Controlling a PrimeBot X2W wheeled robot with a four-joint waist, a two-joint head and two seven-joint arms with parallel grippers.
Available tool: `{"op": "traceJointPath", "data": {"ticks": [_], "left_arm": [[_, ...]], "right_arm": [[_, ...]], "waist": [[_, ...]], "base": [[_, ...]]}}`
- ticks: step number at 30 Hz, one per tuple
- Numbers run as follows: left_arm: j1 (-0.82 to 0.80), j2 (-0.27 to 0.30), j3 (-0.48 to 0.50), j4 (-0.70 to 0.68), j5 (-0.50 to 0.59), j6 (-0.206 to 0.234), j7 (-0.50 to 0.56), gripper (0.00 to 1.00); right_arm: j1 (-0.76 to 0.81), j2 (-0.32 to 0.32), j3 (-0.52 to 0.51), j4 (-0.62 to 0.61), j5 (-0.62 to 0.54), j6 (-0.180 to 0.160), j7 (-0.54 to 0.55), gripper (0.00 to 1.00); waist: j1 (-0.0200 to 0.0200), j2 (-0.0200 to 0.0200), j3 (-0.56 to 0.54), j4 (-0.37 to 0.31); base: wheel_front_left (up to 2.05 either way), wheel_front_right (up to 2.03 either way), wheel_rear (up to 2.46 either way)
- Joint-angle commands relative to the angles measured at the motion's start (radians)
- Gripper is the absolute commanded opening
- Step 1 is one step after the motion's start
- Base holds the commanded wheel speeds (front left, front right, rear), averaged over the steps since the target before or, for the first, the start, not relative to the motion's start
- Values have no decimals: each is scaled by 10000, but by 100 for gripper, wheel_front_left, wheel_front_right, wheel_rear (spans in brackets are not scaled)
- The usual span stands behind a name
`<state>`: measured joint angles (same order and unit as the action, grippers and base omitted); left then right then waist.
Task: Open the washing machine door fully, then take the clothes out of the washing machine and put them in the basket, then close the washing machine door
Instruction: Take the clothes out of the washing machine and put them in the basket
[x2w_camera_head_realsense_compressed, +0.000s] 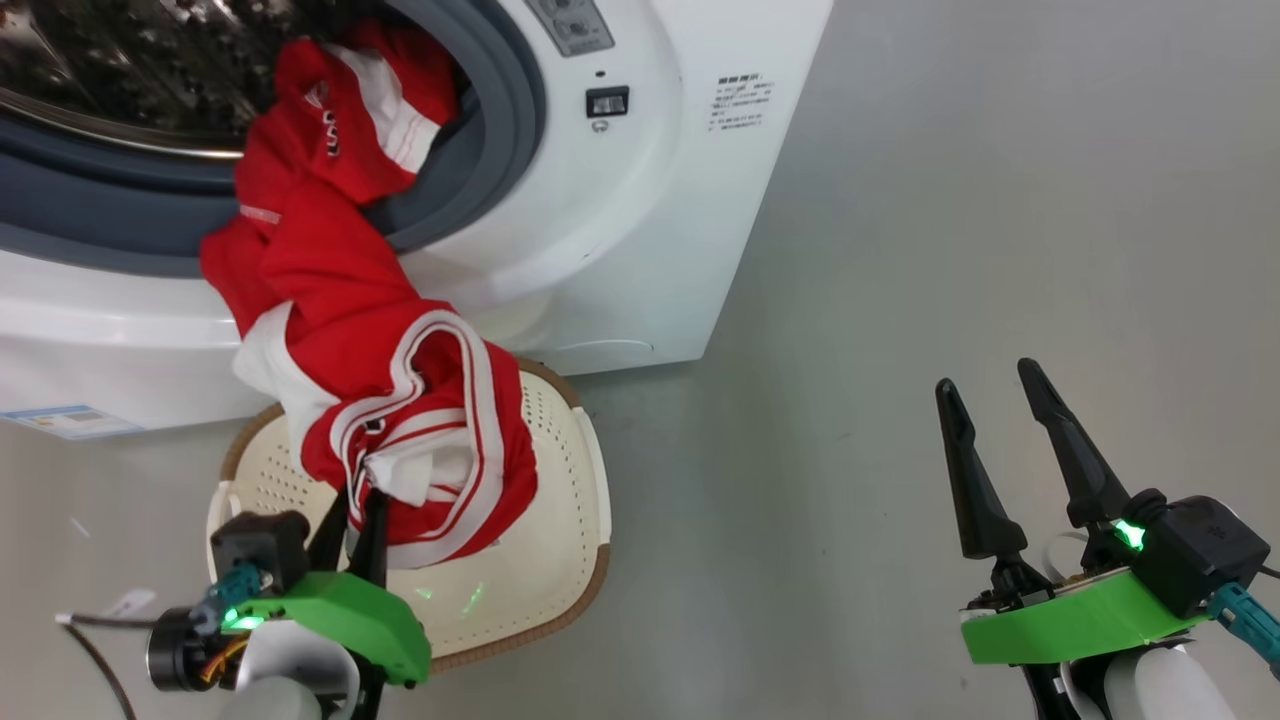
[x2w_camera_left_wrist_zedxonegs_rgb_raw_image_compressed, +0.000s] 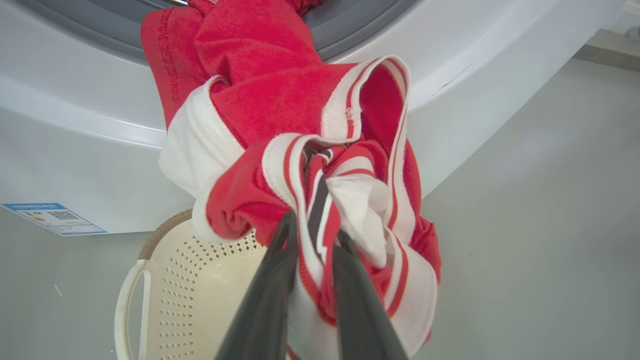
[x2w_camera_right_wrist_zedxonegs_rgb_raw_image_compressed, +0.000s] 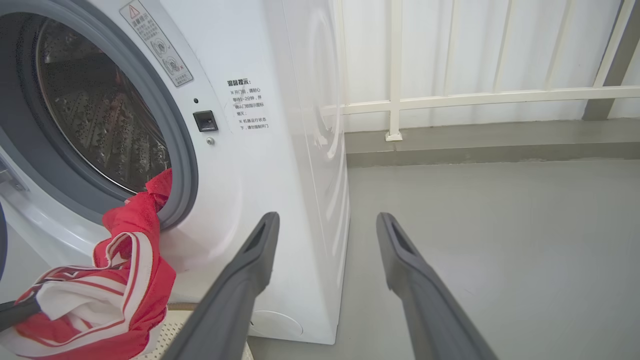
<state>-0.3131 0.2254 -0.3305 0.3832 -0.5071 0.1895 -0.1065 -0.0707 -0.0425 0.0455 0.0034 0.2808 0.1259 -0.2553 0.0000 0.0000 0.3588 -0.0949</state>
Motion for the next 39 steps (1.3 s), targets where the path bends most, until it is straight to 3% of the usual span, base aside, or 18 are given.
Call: {"op": "traceJointPath", "data": {"ticks": [1,8,23,39], "left_arm": [[-425,126,274,243,-56,-126,-176,0],[-1372,-226,146,2569,-200,-700,-688,0],[-3001,-676,-89,6337,-218,-1399,-1213,0],[-4002,-863,-178,8561,-303,-1737,-1440,0]], "right_arm": [[-284,-77,237,-241,-49,48,-65,100],[-431,-77,277,-251,-72,48,-65,100],[-667,-77,338,-330,-123,48,-65,100],[-1025,-77,476,-334,-194,48,-65,100]], "waist": [[0,0,147,-78],[0,0,549,-231],[0,0,1361,-359],[0,0,2203,-456]], "base": [[0,0,0],[0,0,0],[0,0,0],[0,0,0]]}}
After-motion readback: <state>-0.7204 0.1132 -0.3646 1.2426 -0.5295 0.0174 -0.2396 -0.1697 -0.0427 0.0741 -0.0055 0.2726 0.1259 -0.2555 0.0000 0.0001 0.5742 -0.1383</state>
